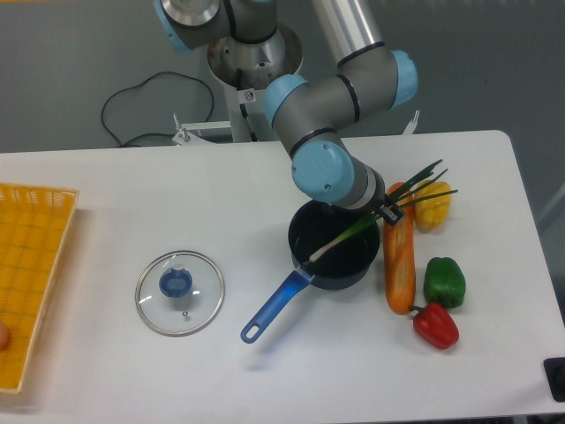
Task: Place the green onion in the pot
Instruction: 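Raise the open gripper away from the saucepan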
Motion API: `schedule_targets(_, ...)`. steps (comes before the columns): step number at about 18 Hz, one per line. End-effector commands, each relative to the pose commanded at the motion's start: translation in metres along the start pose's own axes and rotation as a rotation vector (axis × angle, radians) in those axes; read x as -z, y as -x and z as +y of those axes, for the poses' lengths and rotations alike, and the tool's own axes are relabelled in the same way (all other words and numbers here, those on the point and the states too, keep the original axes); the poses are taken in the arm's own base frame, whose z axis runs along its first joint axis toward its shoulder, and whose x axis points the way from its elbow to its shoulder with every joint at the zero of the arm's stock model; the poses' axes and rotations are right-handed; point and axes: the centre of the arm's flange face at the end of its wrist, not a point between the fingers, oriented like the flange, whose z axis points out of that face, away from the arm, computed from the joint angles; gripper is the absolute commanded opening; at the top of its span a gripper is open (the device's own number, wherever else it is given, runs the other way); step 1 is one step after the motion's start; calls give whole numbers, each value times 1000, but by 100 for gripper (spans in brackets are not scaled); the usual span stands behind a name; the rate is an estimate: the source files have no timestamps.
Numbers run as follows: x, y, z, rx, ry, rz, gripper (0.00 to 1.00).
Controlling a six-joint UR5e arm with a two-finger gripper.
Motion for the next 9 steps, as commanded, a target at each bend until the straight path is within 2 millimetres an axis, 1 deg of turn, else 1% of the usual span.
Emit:
schedule_targets(3, 9, 9, 11, 41, -109, 7, 100)
schedule_targets(4, 16, 10, 18, 60, -156, 4, 100)
schedule_targets(6, 23, 15, 32, 100, -234, 2, 100)
schedule_targets(9, 38, 28, 43, 130, -291, -22, 100)
